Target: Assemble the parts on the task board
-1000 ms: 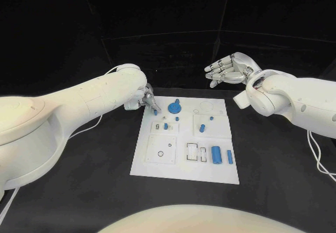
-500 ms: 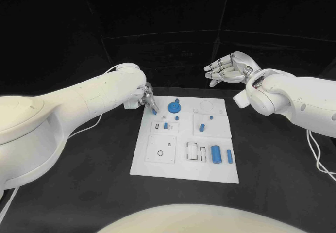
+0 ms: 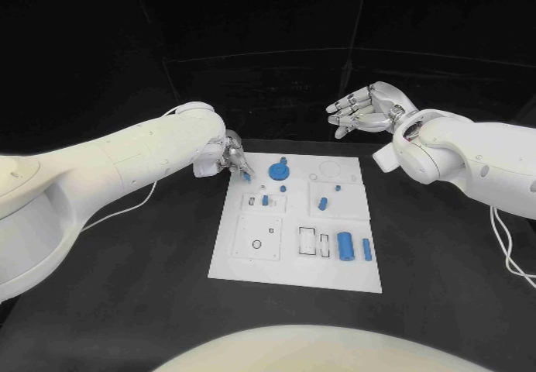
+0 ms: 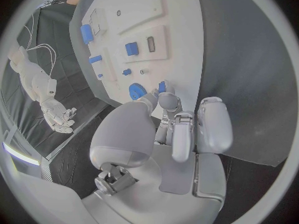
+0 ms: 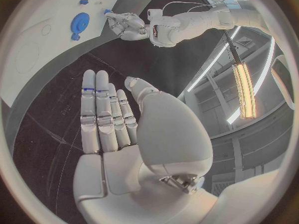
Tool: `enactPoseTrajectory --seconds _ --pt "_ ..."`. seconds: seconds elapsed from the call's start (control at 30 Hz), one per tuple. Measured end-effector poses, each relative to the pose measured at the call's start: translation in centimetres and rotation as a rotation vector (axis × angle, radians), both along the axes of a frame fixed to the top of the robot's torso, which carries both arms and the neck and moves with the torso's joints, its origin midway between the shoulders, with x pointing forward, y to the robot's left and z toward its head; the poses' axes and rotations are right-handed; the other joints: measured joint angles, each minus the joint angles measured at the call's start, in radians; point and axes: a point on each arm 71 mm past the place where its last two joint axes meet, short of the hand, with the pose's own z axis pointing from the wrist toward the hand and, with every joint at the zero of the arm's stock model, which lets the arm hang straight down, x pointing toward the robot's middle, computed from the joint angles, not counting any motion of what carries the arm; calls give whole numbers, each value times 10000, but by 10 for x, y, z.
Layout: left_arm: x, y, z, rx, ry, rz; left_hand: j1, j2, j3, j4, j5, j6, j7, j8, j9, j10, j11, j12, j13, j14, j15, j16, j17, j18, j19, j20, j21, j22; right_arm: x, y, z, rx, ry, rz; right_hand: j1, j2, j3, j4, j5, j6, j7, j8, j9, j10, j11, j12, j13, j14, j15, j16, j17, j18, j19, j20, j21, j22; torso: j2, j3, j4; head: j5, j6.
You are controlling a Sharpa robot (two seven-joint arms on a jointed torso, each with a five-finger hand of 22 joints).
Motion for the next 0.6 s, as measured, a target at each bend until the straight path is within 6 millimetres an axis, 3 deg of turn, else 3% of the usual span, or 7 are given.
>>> enactPoseTrajectory --seconds 0.07,0.4,0.6 --pt "-4 0 2 -249 -100 29 -237 -138 461 -154 0 -12 -12 103 82 30 -5 0 -16 0 0 0 0 0 0 0 0 -1 0 -1 0 -4 2 -15 0 0 0 0 0 0 0 0 0 0 0 0 0 0 0 0 0 0 0 0 0 0 -2 1 7 0 2" --pt "-26 3 9 -1068 -541 83 -443 -327 893 -173 -3 -13 -11 275 231 31 -4 0 -36 0 0 0 0 0 0 0 0 41 0 -3 0 -12 11 -33 0 0 0 0 0 0 0 0 0 0 0 0 0 0 0 0 1 0 0 0 1 0 -2 1 12 35 29" --pt "-45 12 -2 -1013 -558 50 -536 -420 1074 -191 -4 -48 -44 345 301 30 -3 0 -96 0 0 0 0 -1 0 0 0 60 0 -4 0 -18 17 -49 0 0 0 0 0 0 0 0 0 0 0 0 0 0 0 0 1 0 0 0 1 1 -3 -5 12 40 20"
